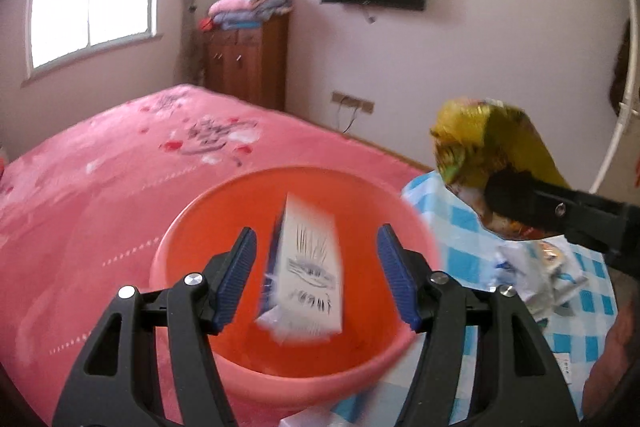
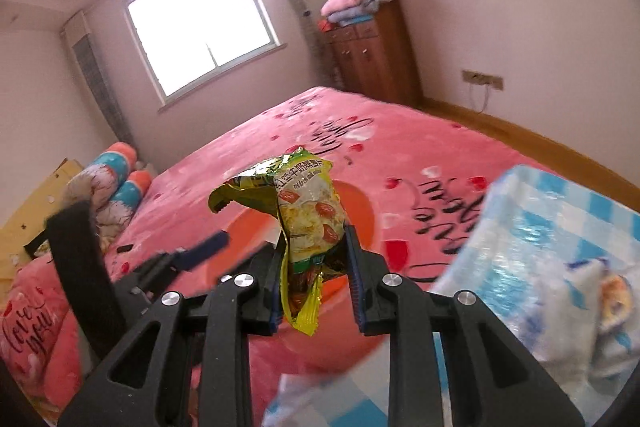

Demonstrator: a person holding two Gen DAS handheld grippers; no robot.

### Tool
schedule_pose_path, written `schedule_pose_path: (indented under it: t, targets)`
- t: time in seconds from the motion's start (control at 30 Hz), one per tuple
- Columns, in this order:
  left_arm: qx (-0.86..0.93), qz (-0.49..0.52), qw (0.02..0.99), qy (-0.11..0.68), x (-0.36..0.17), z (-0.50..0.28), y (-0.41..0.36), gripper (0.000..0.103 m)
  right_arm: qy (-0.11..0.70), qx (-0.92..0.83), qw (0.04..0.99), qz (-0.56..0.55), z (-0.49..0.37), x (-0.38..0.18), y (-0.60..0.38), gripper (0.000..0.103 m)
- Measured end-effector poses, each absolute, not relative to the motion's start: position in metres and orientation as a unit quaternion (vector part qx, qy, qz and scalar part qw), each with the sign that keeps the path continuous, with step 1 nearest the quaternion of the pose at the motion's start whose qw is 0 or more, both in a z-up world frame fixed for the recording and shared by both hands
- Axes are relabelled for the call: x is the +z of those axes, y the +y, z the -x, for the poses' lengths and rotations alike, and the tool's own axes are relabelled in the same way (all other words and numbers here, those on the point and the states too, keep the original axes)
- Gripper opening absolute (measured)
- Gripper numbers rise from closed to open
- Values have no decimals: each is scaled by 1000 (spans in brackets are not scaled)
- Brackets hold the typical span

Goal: Collect trash
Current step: 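Carry the carton and snack bag to the orange bucket and release both, then move both open tools back over the table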

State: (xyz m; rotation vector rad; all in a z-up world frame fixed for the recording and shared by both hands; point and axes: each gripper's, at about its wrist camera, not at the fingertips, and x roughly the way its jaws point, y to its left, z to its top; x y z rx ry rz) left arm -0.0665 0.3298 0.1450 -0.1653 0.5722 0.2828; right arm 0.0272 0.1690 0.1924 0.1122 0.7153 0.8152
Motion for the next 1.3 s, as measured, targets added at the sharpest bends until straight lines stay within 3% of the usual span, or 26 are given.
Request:
schedule_pose_path:
  t: [0.1,0.13,0.23,0.3,0.4,0.7,1.3]
  targets:
    - [164,97,937,293,132,65,344,75,349,385,853,-43,-37,183,188,33]
    - [166,102,936,293,130,65,348,77,351,380,855,-44,-39,180,190,38]
    - [171,103,940,277,127,75,353,86,350,367,859,-75,-43,176,176,74]
    - [176,100,942,267,129,75,351,88,344,351,867,-89,-40,174,166,83]
    - [175,107,947,246,130,86,350,90,326,317,885,-97,-30,171,143,90]
    - [125,93,960,234,134,108,315,90,285,249,917,-126,4,142,84,97]
    - [50,74,968,234,131,128,242,90,241,192,939,-154,62,117,4,98]
